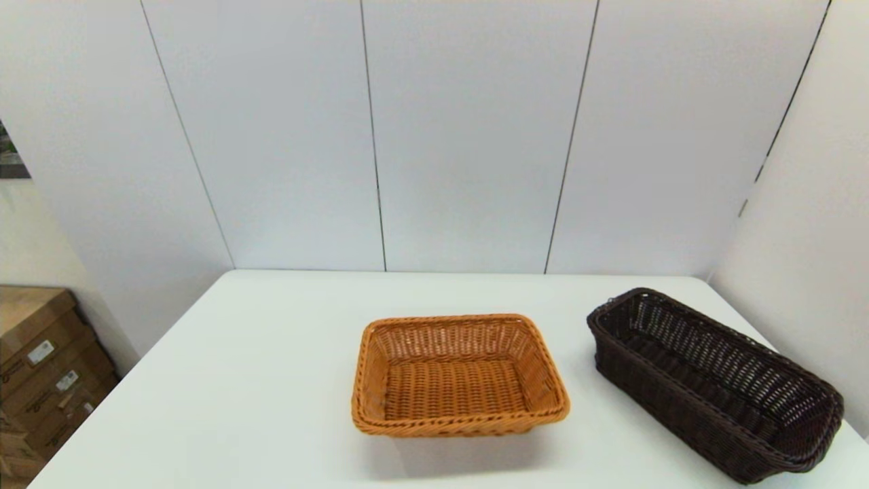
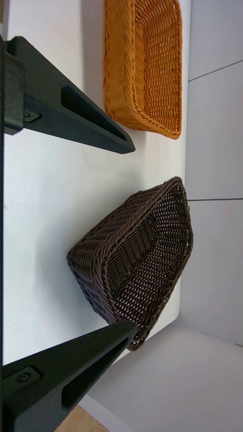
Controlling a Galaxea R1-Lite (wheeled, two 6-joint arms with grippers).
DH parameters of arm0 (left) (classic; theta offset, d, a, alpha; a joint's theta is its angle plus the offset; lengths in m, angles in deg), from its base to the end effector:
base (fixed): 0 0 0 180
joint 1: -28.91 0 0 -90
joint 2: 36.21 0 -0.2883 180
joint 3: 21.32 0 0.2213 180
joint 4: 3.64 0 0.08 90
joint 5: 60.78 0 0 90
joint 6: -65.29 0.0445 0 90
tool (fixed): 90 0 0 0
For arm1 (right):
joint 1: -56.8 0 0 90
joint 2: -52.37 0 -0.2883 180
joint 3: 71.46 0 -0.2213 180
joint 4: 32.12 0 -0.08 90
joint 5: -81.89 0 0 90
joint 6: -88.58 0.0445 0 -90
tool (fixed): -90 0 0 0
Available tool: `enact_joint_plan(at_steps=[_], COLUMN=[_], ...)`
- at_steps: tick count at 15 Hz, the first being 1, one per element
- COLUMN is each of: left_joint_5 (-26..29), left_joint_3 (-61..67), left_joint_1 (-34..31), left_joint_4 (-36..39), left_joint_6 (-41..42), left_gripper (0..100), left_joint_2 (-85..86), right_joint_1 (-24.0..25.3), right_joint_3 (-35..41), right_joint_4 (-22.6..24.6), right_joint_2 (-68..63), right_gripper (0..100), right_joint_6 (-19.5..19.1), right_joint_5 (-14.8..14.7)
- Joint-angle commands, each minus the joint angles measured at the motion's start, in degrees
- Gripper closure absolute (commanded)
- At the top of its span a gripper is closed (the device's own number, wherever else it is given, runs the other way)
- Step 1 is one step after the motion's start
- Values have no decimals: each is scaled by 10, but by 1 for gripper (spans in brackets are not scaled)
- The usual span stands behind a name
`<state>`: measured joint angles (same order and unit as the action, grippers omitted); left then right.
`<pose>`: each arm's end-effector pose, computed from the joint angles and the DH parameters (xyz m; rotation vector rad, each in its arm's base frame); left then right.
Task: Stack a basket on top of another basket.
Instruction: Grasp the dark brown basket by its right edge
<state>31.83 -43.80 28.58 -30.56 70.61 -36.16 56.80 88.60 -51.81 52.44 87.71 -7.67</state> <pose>0.0402 -0.0018 0.0750 0.0908 0.0747 -0.0433 0.0441 0.0003 0.0761 -0.0152 -0.0056 0.0076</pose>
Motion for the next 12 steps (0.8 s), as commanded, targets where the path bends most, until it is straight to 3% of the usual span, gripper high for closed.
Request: enact_joint_plan(at_steps=[1,7,9,12], left_joint_5=[0,0,0,0], left_joint_3=[0,0,0,0], left_joint_1=[0,0,0,0], left_joint_4=[-1,-1,-1,-1], left_joint_6=[1,0,0,0], left_gripper=[0,0,0,0], left_joint_2=[0,0,0,0], right_joint_1=[0,0,0,0], right_joint_3=[1,-39,-70,-121], right_joint_4=[-1,11,2,-75], right_joint_2=[-1,-1,-1,-1], right_gripper=[0,0,0,0], right_joint_6=[2,5,3,3], right_joint_5=[0,8,44,58])
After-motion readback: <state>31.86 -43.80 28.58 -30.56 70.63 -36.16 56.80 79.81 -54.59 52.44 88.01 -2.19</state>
